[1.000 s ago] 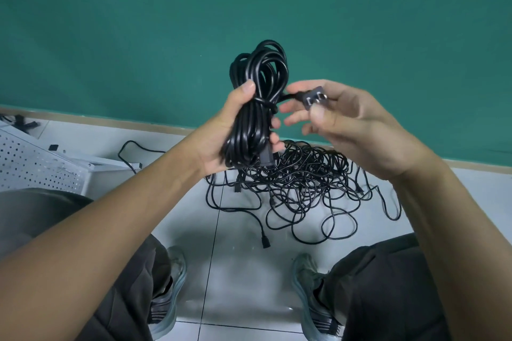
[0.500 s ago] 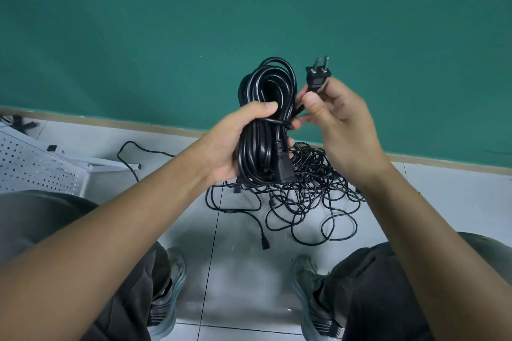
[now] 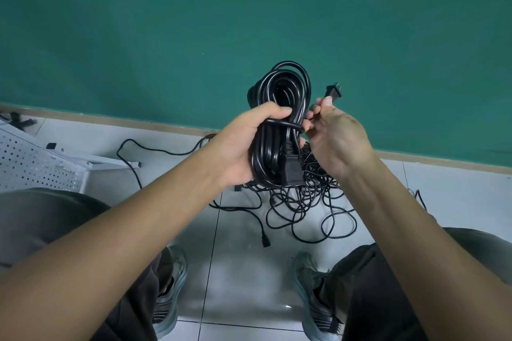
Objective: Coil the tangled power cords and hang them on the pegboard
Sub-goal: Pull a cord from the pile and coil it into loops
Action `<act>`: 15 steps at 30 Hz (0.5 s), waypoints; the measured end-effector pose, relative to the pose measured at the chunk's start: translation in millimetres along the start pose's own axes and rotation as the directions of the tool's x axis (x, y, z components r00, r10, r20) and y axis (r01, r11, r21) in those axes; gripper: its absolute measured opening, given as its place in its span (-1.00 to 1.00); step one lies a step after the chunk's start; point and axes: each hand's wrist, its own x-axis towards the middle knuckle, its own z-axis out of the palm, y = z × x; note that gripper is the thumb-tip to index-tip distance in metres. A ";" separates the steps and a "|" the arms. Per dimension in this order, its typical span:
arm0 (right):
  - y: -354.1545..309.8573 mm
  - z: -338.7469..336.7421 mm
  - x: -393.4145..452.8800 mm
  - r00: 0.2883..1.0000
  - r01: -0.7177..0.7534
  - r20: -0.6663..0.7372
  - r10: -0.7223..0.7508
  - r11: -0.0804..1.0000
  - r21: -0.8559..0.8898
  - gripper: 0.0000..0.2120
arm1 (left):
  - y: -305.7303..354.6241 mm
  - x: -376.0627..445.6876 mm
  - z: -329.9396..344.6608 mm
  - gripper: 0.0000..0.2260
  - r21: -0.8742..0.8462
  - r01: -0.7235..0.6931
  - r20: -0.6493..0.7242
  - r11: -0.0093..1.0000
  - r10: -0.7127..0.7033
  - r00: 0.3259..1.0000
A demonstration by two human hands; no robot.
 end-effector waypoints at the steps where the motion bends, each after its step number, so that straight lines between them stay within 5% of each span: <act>1: 0.6 -2.6 3.2 1.000 -0.014 -0.025 0.014 1.000 0.020 -0.73 | -0.1 0.8 0.0 -0.79 -0.005 -0.005 -0.004 1.000 0.005 1.000; 9: -7.0 -13.6 16.6 0.984 -0.060 -0.153 0.089 0.981 0.187 -0.75 | -0.9 2.0 -1.5 -0.60 0.066 -0.010 0.011 0.998 0.010 1.000; 15: -6.9 -12.2 7.9 0.992 0.099 -0.084 -0.098 0.995 0.012 -0.78 | 8.0 -0.5 -8.0 -0.63 0.035 -0.040 -0.128 0.999 0.044 0.991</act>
